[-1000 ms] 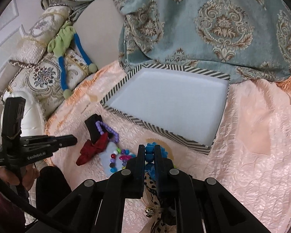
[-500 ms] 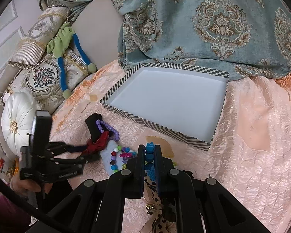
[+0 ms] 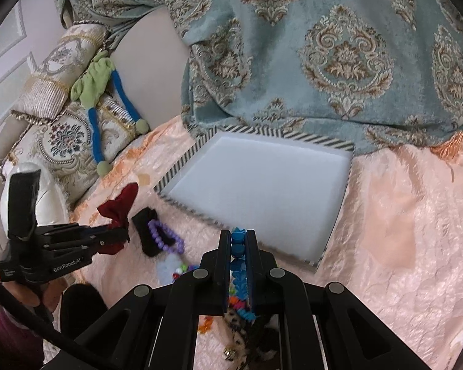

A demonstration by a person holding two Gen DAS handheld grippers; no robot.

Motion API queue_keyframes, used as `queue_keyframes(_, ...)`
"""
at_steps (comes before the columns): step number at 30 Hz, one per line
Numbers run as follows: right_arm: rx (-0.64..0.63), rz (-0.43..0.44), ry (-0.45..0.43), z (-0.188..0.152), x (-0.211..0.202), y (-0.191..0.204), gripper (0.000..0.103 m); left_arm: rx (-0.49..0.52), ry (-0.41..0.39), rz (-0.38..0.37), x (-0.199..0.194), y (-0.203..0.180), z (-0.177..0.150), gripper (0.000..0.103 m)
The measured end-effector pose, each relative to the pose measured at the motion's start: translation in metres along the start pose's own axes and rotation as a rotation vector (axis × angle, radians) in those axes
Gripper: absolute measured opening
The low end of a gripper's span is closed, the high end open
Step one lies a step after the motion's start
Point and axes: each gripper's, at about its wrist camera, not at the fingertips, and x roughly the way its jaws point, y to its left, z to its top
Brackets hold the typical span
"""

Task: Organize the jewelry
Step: 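Lift the red bow with the left tool while the right tool carries the blue bracelet into the tray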

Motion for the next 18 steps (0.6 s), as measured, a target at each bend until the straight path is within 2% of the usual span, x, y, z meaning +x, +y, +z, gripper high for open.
queue_keyframes(9, 0.033, -0.043, 0.003, 0.031, 0.032, -0.021, 0.008, 0.022, -0.001, 0.071, 0.041, -0.012, 0.057, 0.013)
queue_keyframes(18, 0.074, -0.017, 0.078, 0.033, 0.084, -0.040, 0.008, 0.010, 0.065, 0.142, 0.100, -0.005, 0.082, 0.013)
